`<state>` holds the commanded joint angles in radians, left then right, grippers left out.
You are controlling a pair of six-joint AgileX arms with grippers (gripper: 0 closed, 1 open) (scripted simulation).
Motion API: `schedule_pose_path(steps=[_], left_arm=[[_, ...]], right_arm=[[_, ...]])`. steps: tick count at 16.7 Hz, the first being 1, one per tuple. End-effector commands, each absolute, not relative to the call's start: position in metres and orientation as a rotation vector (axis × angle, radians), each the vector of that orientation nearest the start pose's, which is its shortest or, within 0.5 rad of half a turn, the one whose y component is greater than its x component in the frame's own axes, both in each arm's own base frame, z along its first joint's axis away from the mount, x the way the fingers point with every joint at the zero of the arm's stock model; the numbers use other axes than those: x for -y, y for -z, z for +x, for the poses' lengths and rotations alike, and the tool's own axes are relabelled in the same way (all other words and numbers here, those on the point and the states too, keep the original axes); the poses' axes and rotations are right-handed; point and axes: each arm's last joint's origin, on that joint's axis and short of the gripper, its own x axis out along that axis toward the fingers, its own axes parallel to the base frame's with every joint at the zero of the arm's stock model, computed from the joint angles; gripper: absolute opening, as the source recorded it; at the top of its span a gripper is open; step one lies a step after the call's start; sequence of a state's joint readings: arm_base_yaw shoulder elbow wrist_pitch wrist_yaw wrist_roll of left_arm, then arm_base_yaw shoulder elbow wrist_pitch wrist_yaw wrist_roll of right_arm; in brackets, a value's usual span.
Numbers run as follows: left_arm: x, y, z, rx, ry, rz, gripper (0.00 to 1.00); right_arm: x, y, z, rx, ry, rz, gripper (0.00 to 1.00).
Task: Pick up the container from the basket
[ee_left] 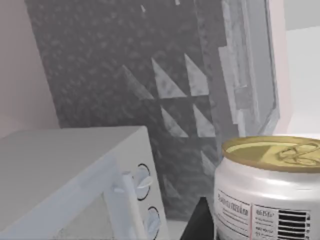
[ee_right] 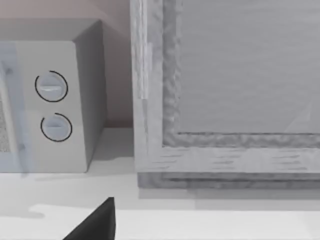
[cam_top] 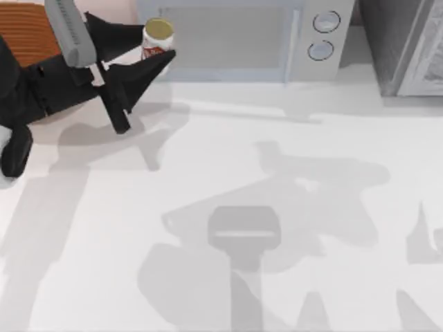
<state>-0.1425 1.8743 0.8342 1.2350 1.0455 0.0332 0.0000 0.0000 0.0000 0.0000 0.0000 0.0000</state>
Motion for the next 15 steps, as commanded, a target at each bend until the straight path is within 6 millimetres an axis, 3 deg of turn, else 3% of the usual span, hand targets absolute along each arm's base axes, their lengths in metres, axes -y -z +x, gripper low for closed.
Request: schedule_pose_path(steps=[8, 15], left_arm=[[0.095, -0.104, 0.378, 0.13, 1.384, 0.078, 0.0], [0.108, -0.027, 0.373, 0.02, 1.57, 0.014, 0.0]], right_arm=[[0.001, -0.16, 0.106, 0.0, 0.0, 0.0, 1.0], [0.001, -0.16, 0.106, 0.0, 0.0, 0.0, 1.0]])
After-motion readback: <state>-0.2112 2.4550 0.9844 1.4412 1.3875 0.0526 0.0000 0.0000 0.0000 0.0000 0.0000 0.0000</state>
